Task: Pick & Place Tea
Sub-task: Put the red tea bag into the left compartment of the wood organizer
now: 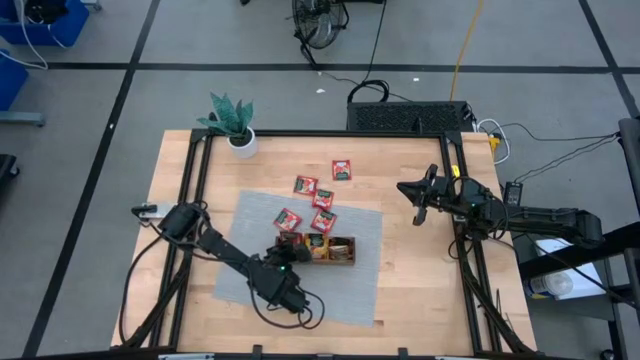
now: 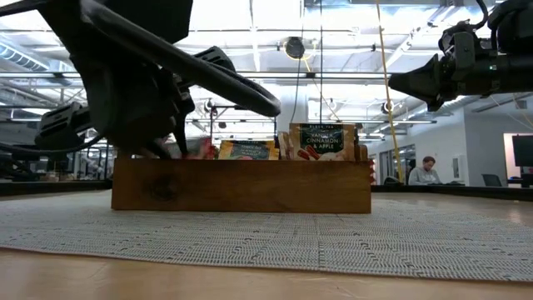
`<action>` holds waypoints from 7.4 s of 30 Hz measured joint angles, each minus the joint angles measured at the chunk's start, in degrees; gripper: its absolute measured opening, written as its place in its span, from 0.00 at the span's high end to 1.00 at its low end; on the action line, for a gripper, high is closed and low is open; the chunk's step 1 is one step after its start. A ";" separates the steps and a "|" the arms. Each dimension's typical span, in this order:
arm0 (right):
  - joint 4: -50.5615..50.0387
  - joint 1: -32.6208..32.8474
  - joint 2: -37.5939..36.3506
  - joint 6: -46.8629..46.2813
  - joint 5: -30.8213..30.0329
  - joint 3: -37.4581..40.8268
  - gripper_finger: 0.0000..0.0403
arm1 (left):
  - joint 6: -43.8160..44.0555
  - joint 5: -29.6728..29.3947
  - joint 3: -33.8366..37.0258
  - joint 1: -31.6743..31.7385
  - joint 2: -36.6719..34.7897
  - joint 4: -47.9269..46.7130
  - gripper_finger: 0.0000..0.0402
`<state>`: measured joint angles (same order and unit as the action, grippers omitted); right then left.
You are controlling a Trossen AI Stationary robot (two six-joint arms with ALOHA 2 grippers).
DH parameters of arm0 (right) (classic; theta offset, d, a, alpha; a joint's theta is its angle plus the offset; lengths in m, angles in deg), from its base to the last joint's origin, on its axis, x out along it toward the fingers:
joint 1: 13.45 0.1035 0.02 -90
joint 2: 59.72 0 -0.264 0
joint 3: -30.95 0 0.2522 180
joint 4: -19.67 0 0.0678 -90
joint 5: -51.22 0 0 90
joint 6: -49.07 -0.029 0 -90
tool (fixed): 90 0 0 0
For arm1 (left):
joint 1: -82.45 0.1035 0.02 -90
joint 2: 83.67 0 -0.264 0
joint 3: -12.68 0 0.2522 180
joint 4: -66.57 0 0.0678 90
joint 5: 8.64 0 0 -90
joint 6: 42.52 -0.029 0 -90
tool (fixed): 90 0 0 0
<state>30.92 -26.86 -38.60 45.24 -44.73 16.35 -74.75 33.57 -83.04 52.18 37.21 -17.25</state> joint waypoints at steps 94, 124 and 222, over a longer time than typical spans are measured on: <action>-0.01 0.01 0.00 0.01 -0.01 0.00 0.97 | 44.40 3.83 -3.94 12.44 -14.88 10.29 0.99; 0.01 0.00 0.07 0.00 0.01 0.00 0.97 | 45.17 44.78 -5.07 55.97 -10.52 26.21 0.34; 0.01 0.00 0.06 0.02 -0.01 0.00 0.97 | 52.87 8.72 -5.42 1.26 -1.01 3.41 0.82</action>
<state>30.93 -26.85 -38.54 45.26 -44.74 16.35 -21.88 42.29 -88.46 53.43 36.21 -13.84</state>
